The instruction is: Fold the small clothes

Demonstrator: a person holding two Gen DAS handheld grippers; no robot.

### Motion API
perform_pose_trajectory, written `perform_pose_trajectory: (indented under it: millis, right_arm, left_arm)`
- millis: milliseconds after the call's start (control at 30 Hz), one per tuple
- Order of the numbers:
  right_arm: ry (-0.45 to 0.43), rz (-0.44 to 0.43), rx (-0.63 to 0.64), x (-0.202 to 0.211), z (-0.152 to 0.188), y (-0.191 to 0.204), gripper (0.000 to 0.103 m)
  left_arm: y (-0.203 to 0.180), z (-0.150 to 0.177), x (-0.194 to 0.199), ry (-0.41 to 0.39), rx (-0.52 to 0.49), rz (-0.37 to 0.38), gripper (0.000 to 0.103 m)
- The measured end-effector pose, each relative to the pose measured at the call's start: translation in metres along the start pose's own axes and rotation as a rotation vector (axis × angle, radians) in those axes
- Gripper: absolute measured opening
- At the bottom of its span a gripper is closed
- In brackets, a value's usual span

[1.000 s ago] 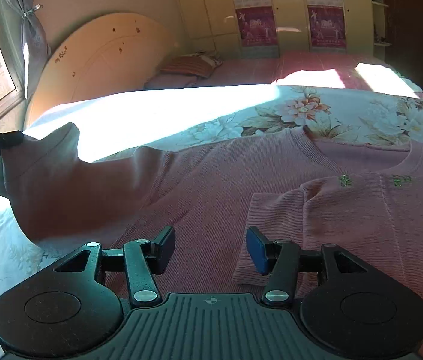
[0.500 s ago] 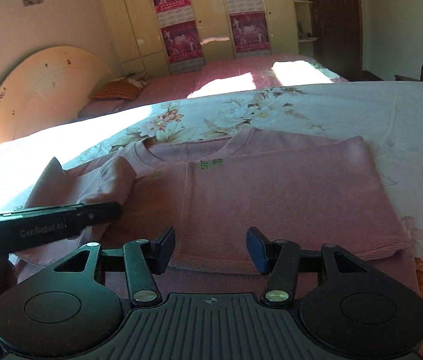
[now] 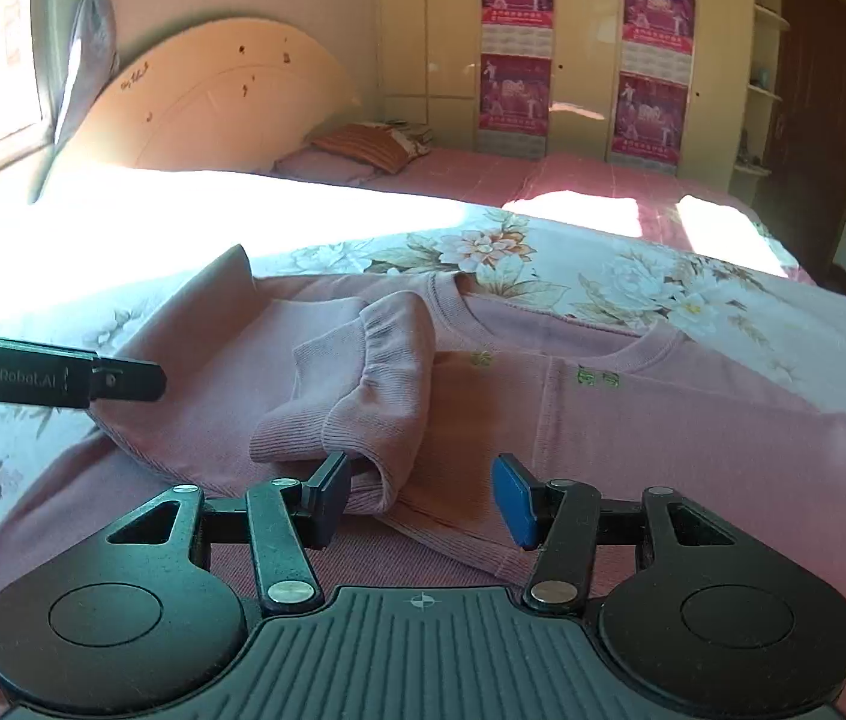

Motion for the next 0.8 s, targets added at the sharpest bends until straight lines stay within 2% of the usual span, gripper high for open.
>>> perform_pose_trajectory:
  millis: [167,233,300,333,367,400,500,567,600,700,767,800]
  right_arm:
    - [0.017,0.095,0.238,-0.029,0.000,0.032,0.052]
    - [0.009,0.112,0.292,-0.038,-0.003,0.037,0.052]
    - [0.008,0.097,0.288,-0.047,-0.007,0.035,0.052]
    - [0.002,0.085,0.260,-0.049,-0.009,0.031,0.052]
    - [-0.008,0.071,0.224,-0.049,-0.011,0.026,0.042]
    - [-0.018,0.061,0.166,-0.045,-0.014,0.018,0.017]
    - [-0.079,0.035,-0.095,-0.023,-0.016,-0.024,0.017]
    - [-0.095,0.014,-0.287,-0.010,-0.007,-0.056,0.017]
    - [-0.094,0.011,-0.367,-0.004,0.001,-0.070,0.014]
    - [-0.018,0.037,-0.568,0.001,0.040,-0.106,0.013]
    - [0.045,0.029,-0.624,-0.001,0.065,-0.117,0.013]
    - [0.044,0.022,-0.635,0.001,0.071,-0.119,0.015]
  left_arm:
    - [0.022,0.004,-0.022,0.053,0.061,-0.029,0.062]
    - [0.024,0.007,-0.033,0.090,0.072,-0.024,0.062]
    - [0.023,0.009,-0.035,0.076,0.052,-0.028,0.062]
    - [0.022,0.010,-0.035,0.075,0.044,-0.030,0.062]
    - [0.022,0.010,-0.036,0.073,0.039,-0.030,0.063]
    - [0.022,0.010,-0.036,0.072,0.036,-0.030,0.063]
    - [0.021,0.011,-0.036,0.071,0.024,-0.030,0.064]
    - [0.021,0.011,-0.035,0.072,0.023,-0.029,0.065]
    - [0.020,0.012,-0.035,0.071,0.020,-0.030,0.065]
    - [0.018,0.014,-0.035,0.064,0.000,-0.034,0.065]
    - [0.017,0.013,-0.035,0.067,-0.006,-0.031,0.066]
    - [0.018,0.012,-0.034,0.072,-0.001,-0.026,0.066]
Point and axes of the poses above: each gripper's, at about its wrist camera, not at the fingertips, and x roughly against the way its jaws point, y to its left, z to its underside, the point moved 3 cm from there along -x, roughly the way its jaws point, and after that the axes turned 11 degrees about x, right-handed, at the moved point
